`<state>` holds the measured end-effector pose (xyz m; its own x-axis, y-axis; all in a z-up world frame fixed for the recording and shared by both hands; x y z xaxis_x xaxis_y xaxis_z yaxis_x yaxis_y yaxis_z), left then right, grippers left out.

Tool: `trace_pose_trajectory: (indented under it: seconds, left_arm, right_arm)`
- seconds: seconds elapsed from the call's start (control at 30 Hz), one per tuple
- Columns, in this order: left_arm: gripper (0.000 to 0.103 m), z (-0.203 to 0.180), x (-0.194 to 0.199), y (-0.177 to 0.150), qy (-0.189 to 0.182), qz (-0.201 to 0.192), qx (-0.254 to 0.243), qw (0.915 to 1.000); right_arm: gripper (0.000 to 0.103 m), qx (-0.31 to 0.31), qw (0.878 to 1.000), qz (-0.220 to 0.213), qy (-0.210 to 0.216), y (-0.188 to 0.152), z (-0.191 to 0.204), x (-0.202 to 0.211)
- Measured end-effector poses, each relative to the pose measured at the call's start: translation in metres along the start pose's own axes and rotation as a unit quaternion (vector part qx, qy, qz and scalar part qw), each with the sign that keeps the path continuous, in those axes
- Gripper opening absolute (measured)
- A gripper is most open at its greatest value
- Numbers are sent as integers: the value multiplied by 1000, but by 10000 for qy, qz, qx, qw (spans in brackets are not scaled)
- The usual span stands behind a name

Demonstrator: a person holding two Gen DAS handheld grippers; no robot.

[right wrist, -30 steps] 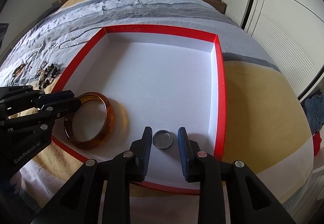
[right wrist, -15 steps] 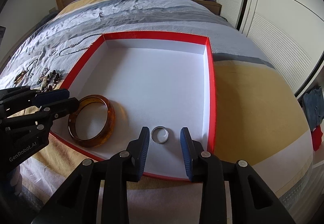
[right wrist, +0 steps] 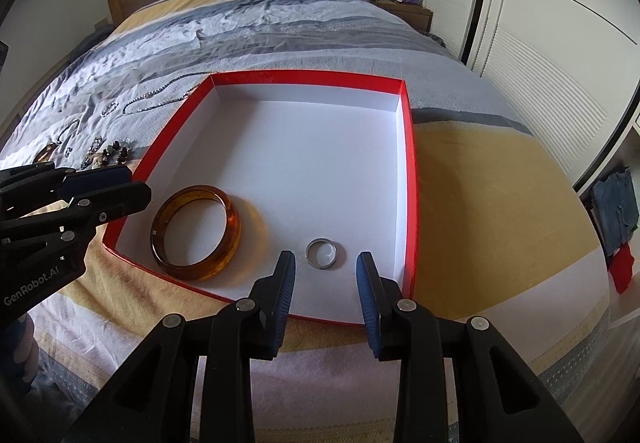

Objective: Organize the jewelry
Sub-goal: 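Open right tool to drop ring while left tool releases amber bangle in box, then withdraw both open tools from box back toward remaining jewelry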

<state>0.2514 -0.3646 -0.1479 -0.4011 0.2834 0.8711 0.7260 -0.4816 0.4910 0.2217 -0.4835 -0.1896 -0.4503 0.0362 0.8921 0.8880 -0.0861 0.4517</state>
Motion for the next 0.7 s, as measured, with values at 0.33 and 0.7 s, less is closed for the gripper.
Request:
trace_pose_trajectory:
  seconds: [0.33, 0.7]
  left_arm:
    - [23, 23, 19, -8, 113, -154, 158, 9997]
    - [24, 122, 51, -70, 644, 5, 730, 9953]
  right_arm:
    - [32, 99, 9999, -124, 62, 6, 18, 19]
    - [32, 502, 9971, -344, 465, 29, 89, 41]
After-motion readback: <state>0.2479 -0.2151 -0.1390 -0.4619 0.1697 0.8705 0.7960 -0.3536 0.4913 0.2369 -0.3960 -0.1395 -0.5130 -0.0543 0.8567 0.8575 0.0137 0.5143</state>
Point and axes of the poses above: each gripper's, at about its wrist camera, not at the fingertips, and x roughly against the way its jaws point, z to its left, y to its top, the point moved 8 cm from there along -x, roughly the way its jaws point, and after that the axes turned 8 degrees about z, right-handed, at the moved point
